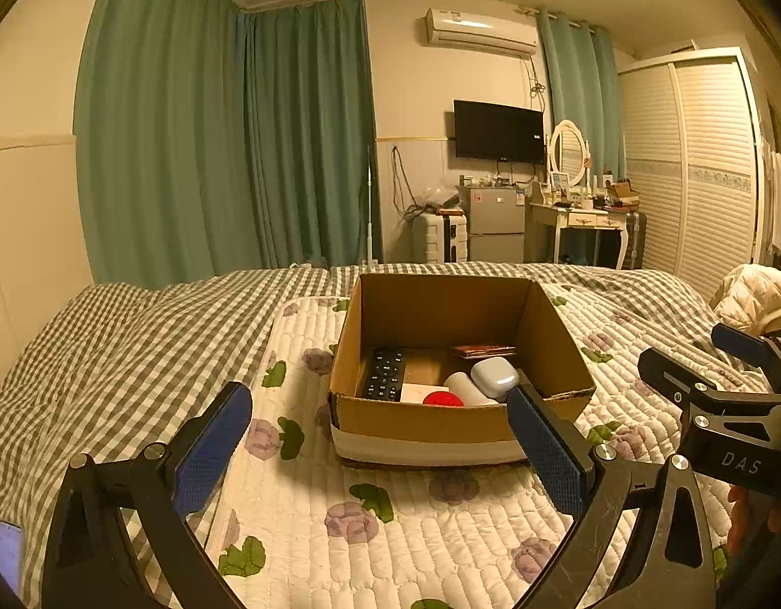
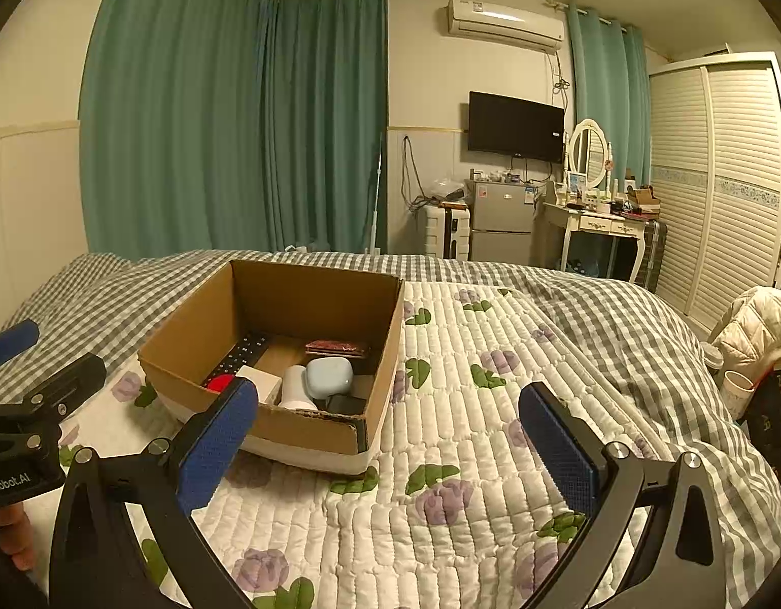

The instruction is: Organize rigid objects

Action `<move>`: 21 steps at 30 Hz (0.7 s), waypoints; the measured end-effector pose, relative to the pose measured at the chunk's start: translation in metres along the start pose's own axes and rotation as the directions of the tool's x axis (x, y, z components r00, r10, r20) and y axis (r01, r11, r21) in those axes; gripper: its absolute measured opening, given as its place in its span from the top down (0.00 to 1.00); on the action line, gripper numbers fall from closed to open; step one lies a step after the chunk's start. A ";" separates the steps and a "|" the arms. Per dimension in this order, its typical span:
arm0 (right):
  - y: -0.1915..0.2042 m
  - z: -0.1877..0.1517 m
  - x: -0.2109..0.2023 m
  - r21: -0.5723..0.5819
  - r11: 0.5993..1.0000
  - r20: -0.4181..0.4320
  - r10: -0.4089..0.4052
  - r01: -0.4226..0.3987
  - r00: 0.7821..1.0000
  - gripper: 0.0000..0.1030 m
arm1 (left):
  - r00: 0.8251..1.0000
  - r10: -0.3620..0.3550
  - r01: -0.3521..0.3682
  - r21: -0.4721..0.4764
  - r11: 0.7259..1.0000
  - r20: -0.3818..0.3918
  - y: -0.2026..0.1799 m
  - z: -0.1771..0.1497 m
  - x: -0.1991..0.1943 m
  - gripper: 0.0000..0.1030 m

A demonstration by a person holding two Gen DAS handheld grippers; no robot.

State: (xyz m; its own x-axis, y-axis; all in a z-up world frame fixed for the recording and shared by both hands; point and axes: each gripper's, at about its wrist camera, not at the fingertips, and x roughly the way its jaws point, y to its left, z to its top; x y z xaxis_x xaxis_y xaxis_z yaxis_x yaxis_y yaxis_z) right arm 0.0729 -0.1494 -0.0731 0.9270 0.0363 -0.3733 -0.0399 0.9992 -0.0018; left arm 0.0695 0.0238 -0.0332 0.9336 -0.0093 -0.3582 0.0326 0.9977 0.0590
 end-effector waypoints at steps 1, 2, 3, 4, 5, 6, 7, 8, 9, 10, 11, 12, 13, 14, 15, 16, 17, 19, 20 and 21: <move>0.000 0.000 0.000 0.000 1.000 0.000 0.000 0.000 1.000 0.00 | 1.000 0.000 0.000 0.000 1.000 0.000 0.000 0.000 0.000 0.00; 0.000 0.000 0.000 0.001 1.000 0.000 0.001 -0.001 1.000 0.00 | 1.000 0.000 0.000 0.001 1.000 0.001 0.000 0.000 0.000 0.00; 0.000 0.000 0.000 0.001 1.000 0.000 0.001 -0.001 1.000 0.00 | 1.000 0.000 0.000 0.001 1.000 0.001 0.000 0.000 0.000 0.00; 0.000 0.000 0.000 0.001 1.000 0.000 0.000 0.000 1.000 0.00 | 1.000 0.000 0.000 0.001 1.000 0.000 0.000 0.000 0.000 0.00; 0.000 0.000 0.000 0.001 1.000 -0.001 0.001 -0.001 1.000 0.00 | 1.000 0.000 0.000 0.001 1.000 -0.001 0.000 0.000 0.000 0.00; 0.000 -0.001 0.000 0.000 1.000 -0.002 0.001 -0.001 1.000 0.00 | 1.000 0.000 0.000 0.002 1.000 -0.002 0.000 0.000 0.000 0.00; 0.000 -0.001 0.000 -0.001 1.000 -0.002 -0.001 0.001 1.000 0.00 | 1.000 0.000 0.000 0.002 1.000 -0.003 0.000 0.000 0.000 0.00; 0.000 0.000 0.001 0.000 1.000 -0.002 0.001 -0.001 1.000 0.00 | 1.000 0.000 0.000 0.002 1.000 -0.003 0.000 0.000 0.000 0.00; 0.000 -0.001 0.000 0.000 1.000 -0.002 0.001 -0.001 1.000 0.00 | 1.000 -0.001 0.001 0.002 1.000 -0.003 0.000 0.000 0.000 0.00; 0.000 -0.001 0.000 0.000 1.000 -0.003 0.000 0.000 1.000 0.00 | 1.000 -0.001 0.001 0.002 1.000 -0.003 0.000 0.000 0.000 0.00; 0.000 -0.001 0.000 0.000 1.000 -0.002 -0.001 0.001 1.000 0.00 | 1.000 -0.002 0.002 0.000 1.000 -0.003 0.001 0.000 0.000 0.00; 0.000 -0.001 0.000 0.000 1.000 -0.003 0.000 0.000 1.000 0.00 | 1.000 -0.003 0.003 -0.002 1.000 -0.005 0.001 0.000 0.000 0.00; 0.000 -0.001 0.001 0.000 1.000 -0.003 0.000 0.000 1.000 0.00 | 1.000 -0.004 0.004 -0.003 1.000 -0.007 0.002 0.000 0.001 0.00; 0.000 -0.001 0.001 -0.001 1.000 -0.004 -0.001 0.001 1.000 0.00 | 1.000 -0.004 0.004 -0.003 1.000 -0.008 0.002 -0.001 0.001 0.00; 0.000 -0.001 0.001 -0.001 1.000 -0.006 -0.001 0.001 1.000 0.00 | 1.000 -0.003 0.003 -0.003 1.000 -0.010 0.003 -0.001 0.001 0.00; 0.000 -0.002 0.001 -0.001 1.000 -0.007 -0.001 0.001 1.000 0.00 | 1.000 -0.002 0.002 -0.003 1.000 -0.011 0.003 -0.002 0.002 0.00; 0.001 -0.002 0.002 -0.002 1.000 -0.008 -0.002 0.002 1.000 0.00 | 1.000 -0.003 0.003 -0.004 1.000 -0.014 0.004 -0.002 0.002 0.00; 0.001 -0.002 0.002 -0.005 1.000 -0.011 -0.003 0.003 1.000 0.00 | 1.000 -0.004 0.004 -0.005 1.000 -0.018 0.004 -0.003 0.003 0.00; 0.002 -0.003 0.003 -0.007 1.000 -0.011 -0.004 0.004 1.000 0.00 | 1.000 -0.004 0.004 -0.004 1.000 -0.019 0.004 -0.003 0.003 0.00; 0.003 -0.003 0.003 -0.009 1.000 -0.012 -0.004 0.004 1.000 0.00 | 1.000 -0.004 0.004 -0.002 1.000 -0.020 0.004 -0.004 0.003 0.00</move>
State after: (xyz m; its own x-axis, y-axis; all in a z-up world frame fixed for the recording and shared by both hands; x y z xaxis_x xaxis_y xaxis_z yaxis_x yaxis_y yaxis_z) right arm 0.0747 -0.1467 -0.0768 0.9228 0.0318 -0.3841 -0.0394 0.9991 -0.0121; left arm 0.0711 0.0279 -0.0378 0.9262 -0.0116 -0.3769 0.0353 0.9978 0.0559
